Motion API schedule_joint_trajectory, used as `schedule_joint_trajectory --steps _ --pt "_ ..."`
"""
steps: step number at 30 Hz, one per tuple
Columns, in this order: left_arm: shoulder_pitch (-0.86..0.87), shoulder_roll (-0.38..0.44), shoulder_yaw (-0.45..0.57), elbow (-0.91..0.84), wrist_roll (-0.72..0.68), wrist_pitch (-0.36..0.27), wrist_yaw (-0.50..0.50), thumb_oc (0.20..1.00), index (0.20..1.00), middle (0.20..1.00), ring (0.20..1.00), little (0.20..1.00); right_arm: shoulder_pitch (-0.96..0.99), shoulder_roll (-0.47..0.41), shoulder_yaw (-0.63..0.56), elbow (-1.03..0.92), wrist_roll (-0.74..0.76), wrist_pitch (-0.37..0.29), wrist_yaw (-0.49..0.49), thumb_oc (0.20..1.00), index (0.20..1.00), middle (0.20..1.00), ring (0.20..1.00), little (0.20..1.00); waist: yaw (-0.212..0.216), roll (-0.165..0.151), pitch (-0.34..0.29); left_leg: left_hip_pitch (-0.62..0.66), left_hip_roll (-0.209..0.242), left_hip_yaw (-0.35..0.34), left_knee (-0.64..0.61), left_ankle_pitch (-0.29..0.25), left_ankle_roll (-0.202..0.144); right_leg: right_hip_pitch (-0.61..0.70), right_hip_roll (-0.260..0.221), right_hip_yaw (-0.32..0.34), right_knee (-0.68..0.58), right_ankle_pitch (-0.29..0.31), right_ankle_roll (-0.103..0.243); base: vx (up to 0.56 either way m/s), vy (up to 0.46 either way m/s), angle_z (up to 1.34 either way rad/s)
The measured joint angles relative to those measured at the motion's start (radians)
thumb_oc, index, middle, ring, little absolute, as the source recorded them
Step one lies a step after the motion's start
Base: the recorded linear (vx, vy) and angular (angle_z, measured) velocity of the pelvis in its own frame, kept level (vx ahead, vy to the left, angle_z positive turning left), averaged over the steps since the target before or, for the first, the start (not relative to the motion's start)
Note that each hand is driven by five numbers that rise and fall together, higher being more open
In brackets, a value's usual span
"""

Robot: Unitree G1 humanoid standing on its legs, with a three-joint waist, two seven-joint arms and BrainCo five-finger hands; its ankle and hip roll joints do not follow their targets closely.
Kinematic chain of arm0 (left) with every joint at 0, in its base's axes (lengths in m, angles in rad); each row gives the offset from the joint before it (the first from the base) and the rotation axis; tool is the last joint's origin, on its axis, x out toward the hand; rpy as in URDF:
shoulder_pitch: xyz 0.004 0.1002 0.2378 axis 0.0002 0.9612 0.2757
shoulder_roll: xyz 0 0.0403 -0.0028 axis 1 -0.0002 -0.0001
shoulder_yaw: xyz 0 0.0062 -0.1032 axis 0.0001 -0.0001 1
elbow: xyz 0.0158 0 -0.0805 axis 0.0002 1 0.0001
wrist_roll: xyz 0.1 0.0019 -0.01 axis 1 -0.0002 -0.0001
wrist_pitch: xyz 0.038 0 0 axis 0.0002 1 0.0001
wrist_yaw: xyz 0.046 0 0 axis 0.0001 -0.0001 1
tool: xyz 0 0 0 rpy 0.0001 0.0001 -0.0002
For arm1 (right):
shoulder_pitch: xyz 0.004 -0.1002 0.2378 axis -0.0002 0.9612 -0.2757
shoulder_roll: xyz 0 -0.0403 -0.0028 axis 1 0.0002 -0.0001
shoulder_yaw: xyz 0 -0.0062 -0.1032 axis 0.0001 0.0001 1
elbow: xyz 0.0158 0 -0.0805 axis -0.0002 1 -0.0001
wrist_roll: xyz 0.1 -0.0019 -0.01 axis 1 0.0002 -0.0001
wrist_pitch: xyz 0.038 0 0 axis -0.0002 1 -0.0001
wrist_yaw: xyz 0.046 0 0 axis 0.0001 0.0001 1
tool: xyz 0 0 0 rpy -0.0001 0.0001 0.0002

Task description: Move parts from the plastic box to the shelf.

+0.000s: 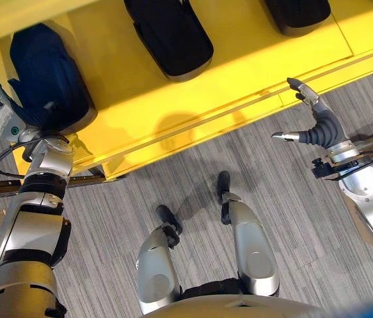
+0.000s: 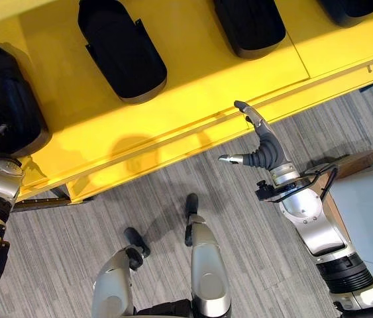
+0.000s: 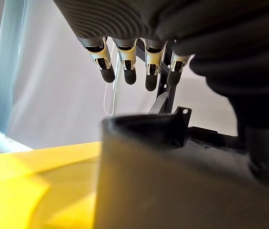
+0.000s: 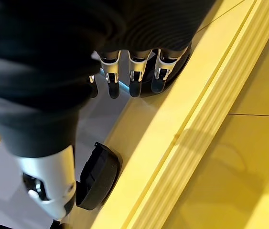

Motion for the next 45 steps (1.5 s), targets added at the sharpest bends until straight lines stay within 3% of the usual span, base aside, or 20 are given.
schedule_joint_trajectory --steps 4,9,13,20,24,29,33,34,36,39,41,45 --pt "0.003 0.000 0.001 -0.021 -0.003 0.000 0.036 1.000 1.000 1.000 1.000 1.000 0.004 0.001 0.000 0.000 0.000 0.000 0.005 1.000 1.000 1.000 1.000 1.000 0.003 0.001 0.000 0.026 -0.004 0.002 -0.010 0.000 0.000 0.020 -0.001 0.000 -0.001 -0.002 -0.001 0.00 0.000 0.00" --pt "0.015 0.010 0.102 -0.074 -0.088 -0.052 0.214 1.000 1.000 1.000 1.000 1.000 0.013 0.007 0.000 0.000 0.000 0.000 0.005 1.000 1.000 1.000 1.000 1.000 0.004 0.005 -0.002 0.039 -0.006 0.001 -0.017 0.002 0.000 0.030 -0.001 0.000 0.002 -0.003 -0.006 0.02 -0.029 0.00" --pt "0.063 0.037 0.201 -0.152 -0.111 -0.133 0.366 1.000 1.000 1.000 1.000 1.000 0.053 0.014 -0.004 -0.003 0.000 0.000 0.005 1.000 1.000 1.000 1.000 1.000 0.011 0.009 -0.002 0.069 -0.012 0.000 -0.033 0.008 -0.001 0.053 -0.002 -0.005 0.003 -0.006 -0.008 -0.05 -0.034 0.02" --pt "0.079 0.101 0.278 -0.313 -0.120 -0.270 0.382 1.000 1.000 1.000 1.000 1.000 0.094 0.013 -0.053 -0.006 0.001 0.009 0.037 1.000 1.000 1.000 1.000 1.000 0.033 0.044 -0.007 0.109 -0.030 -0.002 -0.080 0.019 0.000 0.089 -0.012 -0.014 -0.010 -0.018 0.001 0.02 -0.016 0.05" --pt "0.094 0.093 0.274 -0.368 -0.136 -0.344 0.288 1.000 1.000 1.000 1.000 1.000 0.114 0.016 -0.074 -0.051 0.002 0.016 0.062 1.000 1.000 1.000 1.000 1.000 0.034 0.073 -0.025 0.140 -0.036 -0.003 -0.103 0.026 -0.002 0.117 -0.011 -0.021 -0.026 -0.016 -0.001 0.03 -0.060 0.03" --pt "0.360 -0.062 0.242 -0.669 -0.137 -0.379 0.132 1.000 1.000 1.000 1.000 1.000 0.195 0.079 -0.084 -0.079 0.000 0.017 0.087 1.000 1.000 1.000 1.000 1.000 0.050 0.108 -0.109 0.203 -0.043 -0.002 -0.180 0.045 -0.017 0.169 0.012 -0.028 -0.069 -0.017 0.000 0.02 -0.095 -0.03" --pt "0.502 -0.160 0.225 -0.784 -0.129 -0.386 0.024 1.000 1.000 1.000 1.000 1.000 0.220 0.097 -0.086 -0.078 -0.002 0.016 0.111 1.000 1.000 1.000 1.000 1.000 0.061 0.106 -0.127 0.238 -0.044 -0.021 -0.214 0.059 -0.020 0.213 0.019 -0.054 -0.092 -0.019 0.001 0.00 -0.104 0.13" --pt "0.581 -0.224 0.205 -0.849 -0.117 -0.403 -0.029 1.000 1.000 1.000 1.000 1.000 0.245 0.129 -0.081 -0.078 -0.016 0.014 0.122 1.000 1.000 1.000 1.000 1.000 0.075 0.104 -0.153 0.246 -0.045 -0.028 -0.231 0.067 -0.020 0.226 0.021 -0.060 -0.108 -0.019 0.002 -0.01 -0.097 0.17" --pt "0.666 -0.275 0.183 -0.890 -0.106 -0.423 -0.095 1.000 1.000 1.000 1.000 1.000 0.280 0.137 -0.072 -0.077 -0.022 -0.009 0.136 1.000 1.000 1.000 1.000 1.000 0.104 0.100 -0.178 0.258 -0.049 -0.028 -0.251 0.075 -0.021 0.234 0.022 -0.067 -0.115 -0.020 0.004 -0.02 -0.087 0.09" --pt "0.732 -0.299 0.174 -0.905 -0.099 -0.453 -0.165 1.000 1.000 1.000 1.000 1.000 0.286 0.152 -0.065 -0.076 -0.040 -0.034 0.141 1.000 1.000 1.000 1.000 1.000 0.141 0.090 -0.197 0.272 -0.052 -0.036 -0.267 0.085 -0.019 0.256 0.020 -0.078 -0.134 -0.020 0.013 -0.03 -0.078 0.10" --pt "0.831 -0.307 0.143 -0.960 -0.085 -0.509 -0.266 1.000 1.000 1.000 1.000 1.000 0.292 0.165 -0.023 -0.075 -0.048 -0.072 0.141 1.000 1.000 1.000 1.000 1.000 0.163 0.080 -0.247 0.277 -0.056 -0.053 -0.298 0.099 -0.016 0.273 0.018 -0.100 -0.168 -0.011 0.021 -0.06 -0.067 0.23" --pt "0.983 -0.285 0.154 -1.045 -0.061 -0.603 -0.377 1.000 1.000 1.000 1.000 1.000 0.329 0.160 -0.010 -0.068 -0.048 -0.110 0.125 1.000 1.000 1.000 1.000 1.000 0.223 0.064 -0.300 0.310 -0.069 -0.067 -0.339 0.111 -0.012 0.346 0.017 -0.127 -0.248 0.018 0.041 -0.08 0.002 0.25"
